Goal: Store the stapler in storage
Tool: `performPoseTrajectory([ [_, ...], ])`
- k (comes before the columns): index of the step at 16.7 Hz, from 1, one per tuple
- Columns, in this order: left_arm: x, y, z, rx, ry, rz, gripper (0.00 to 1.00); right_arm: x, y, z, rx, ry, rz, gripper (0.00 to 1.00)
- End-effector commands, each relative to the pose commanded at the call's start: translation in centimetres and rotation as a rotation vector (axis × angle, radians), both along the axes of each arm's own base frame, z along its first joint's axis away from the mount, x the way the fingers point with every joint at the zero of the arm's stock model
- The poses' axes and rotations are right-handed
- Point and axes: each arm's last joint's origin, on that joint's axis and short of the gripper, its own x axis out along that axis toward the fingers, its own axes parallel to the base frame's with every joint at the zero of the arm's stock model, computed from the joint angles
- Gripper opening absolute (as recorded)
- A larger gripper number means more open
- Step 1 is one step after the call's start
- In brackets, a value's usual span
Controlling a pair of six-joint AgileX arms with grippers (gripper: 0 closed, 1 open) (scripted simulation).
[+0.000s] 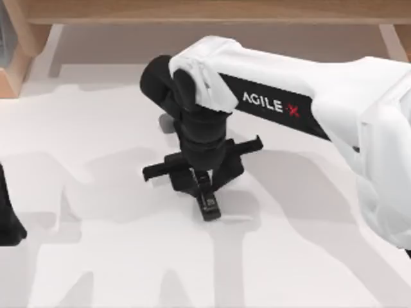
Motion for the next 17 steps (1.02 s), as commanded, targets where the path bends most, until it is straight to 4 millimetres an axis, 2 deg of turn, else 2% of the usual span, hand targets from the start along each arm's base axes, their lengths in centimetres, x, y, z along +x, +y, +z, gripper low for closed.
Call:
performPoseTrajectory([
  [4, 0.0, 0.0, 0.0, 0.000, 0.000, 0.000, 1.00, 0.0, 0.0, 2.2, 0.001, 0.000, -0.001, 0.00],
  [9, 0.0, 0.0, 0.0, 0.000, 0.000, 0.000, 1.00, 0.0, 0.0, 2.3, -0.002, 0.003, -0.002, 0.00],
  [11, 0.0, 0.0, 0.0, 0.000, 0.000, 0.000, 1.00, 0.9, -0.8, 3.4, 0.015, -0.025, -0.021, 0.00],
  [14, 0.0, 0.0, 0.0, 0.000, 0.000, 0.000, 1.00, 3.7, -4.2, 7.3, 0.059, -0.117, -0.093, 0.00],
  [17, 0.0, 0.0, 0.0, 0.000, 0.000, 0.000, 1.00, 6.6, -10.4, 12.5, 0.083, -0.223, -0.209, 0.00],
])
